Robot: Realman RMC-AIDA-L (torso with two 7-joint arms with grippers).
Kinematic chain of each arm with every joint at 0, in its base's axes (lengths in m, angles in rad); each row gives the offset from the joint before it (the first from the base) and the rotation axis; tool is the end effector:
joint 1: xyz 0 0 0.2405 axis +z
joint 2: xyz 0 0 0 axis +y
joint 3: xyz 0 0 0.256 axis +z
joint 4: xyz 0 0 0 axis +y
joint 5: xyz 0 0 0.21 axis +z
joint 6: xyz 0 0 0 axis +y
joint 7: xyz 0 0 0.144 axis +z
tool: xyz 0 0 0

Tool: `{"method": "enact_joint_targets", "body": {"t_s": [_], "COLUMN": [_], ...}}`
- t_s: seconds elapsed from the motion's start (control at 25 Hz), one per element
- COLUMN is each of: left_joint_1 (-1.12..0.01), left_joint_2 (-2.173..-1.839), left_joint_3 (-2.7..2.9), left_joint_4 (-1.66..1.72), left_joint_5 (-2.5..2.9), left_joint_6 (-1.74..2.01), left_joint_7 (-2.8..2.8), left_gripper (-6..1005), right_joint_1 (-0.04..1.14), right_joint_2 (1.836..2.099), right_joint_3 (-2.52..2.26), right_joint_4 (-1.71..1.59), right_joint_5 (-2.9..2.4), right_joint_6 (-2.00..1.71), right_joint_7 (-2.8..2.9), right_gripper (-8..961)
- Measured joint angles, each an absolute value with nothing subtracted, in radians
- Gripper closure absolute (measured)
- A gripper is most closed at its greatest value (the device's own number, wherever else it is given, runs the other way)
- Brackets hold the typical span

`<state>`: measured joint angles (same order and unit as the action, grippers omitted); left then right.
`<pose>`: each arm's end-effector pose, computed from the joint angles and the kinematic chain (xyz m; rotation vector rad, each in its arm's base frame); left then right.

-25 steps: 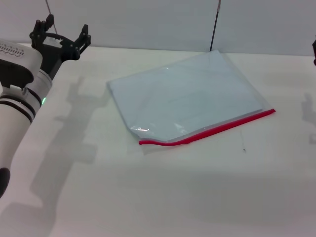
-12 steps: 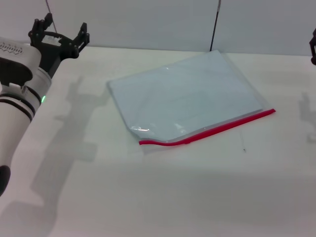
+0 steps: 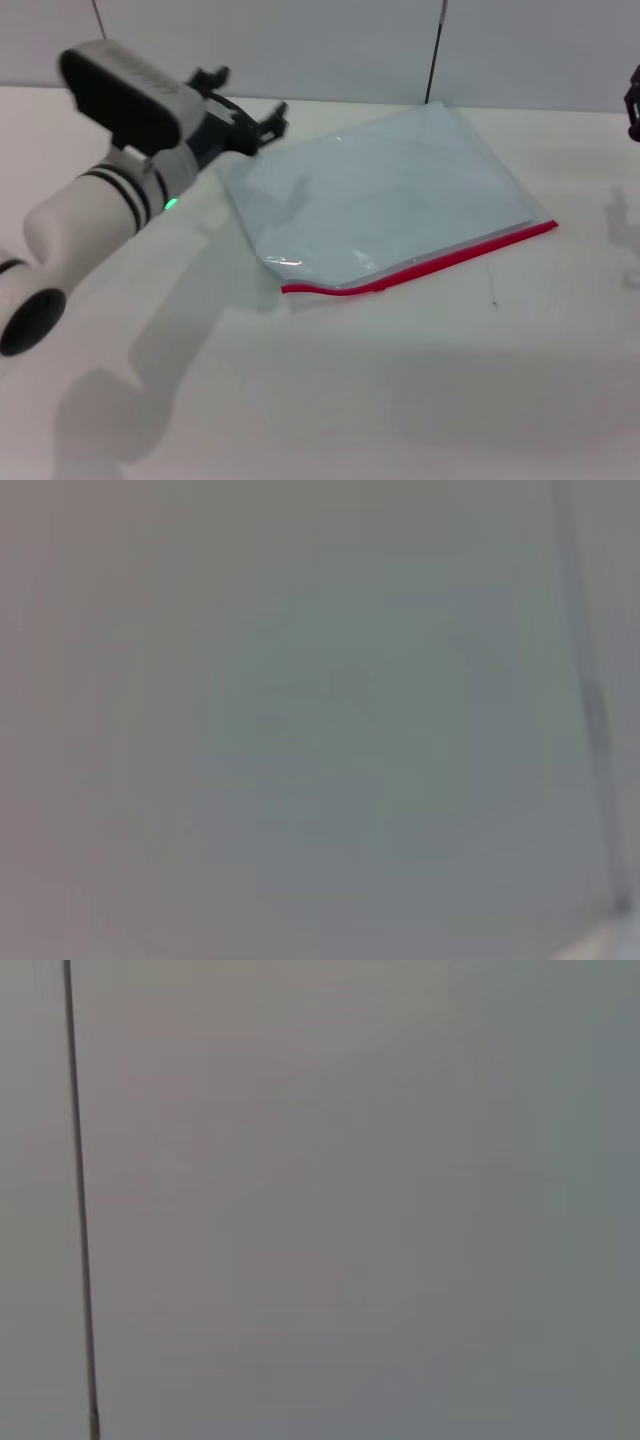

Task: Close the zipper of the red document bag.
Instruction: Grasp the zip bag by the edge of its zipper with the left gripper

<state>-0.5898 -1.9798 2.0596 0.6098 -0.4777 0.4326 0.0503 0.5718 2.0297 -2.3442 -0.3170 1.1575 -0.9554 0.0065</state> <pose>-0.2311 0.4244 -0.0407 -1.9835 -0.3668 -0.4071 0.2917 0.3931 -0.0060 -1.5213 0.6157 0.6954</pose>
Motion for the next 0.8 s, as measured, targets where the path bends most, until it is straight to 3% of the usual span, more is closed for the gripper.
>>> {"method": "enact_joint_targets", "body": {"t_s": [0.16,0.32,0.52,0.8], "left_joint_1": [-0.546,-0.513,-0.507,-0.510], "left_joint_2": [-1.935,-1.917,-1.915,-1.939], "left_joint_3": [2.077,2.078,2.081,2.070], "left_joint_4": [0.834,0.999,1.143,1.292], "left_joint_5": [-0.416,-0.354,-0.326,-0.329], "left_joint_6": [0.199,0.011,-0.254,-0.545], "left_joint_7": [0.057,0.072,0.172,0.327], "left_gripper": [108,109,109,108], "right_joint_1": [0.578,0.582,0.586,0.593], "right_joint_2": [2.029,2.029,2.029,2.029], "right_joint_3": [-2.344,-2.344,-2.344,-2.344], "right_joint_4": [-0.311,-0.306,-0.305,-0.305], "right_joint_5": [1.158,1.158,1.158,1.158], "right_joint_6": [-0.955,-0.955,-0.945,-0.931], "right_joint_7": [0.006,0.008,0.007,0.007], "right_gripper": [465,465,466,466]}}
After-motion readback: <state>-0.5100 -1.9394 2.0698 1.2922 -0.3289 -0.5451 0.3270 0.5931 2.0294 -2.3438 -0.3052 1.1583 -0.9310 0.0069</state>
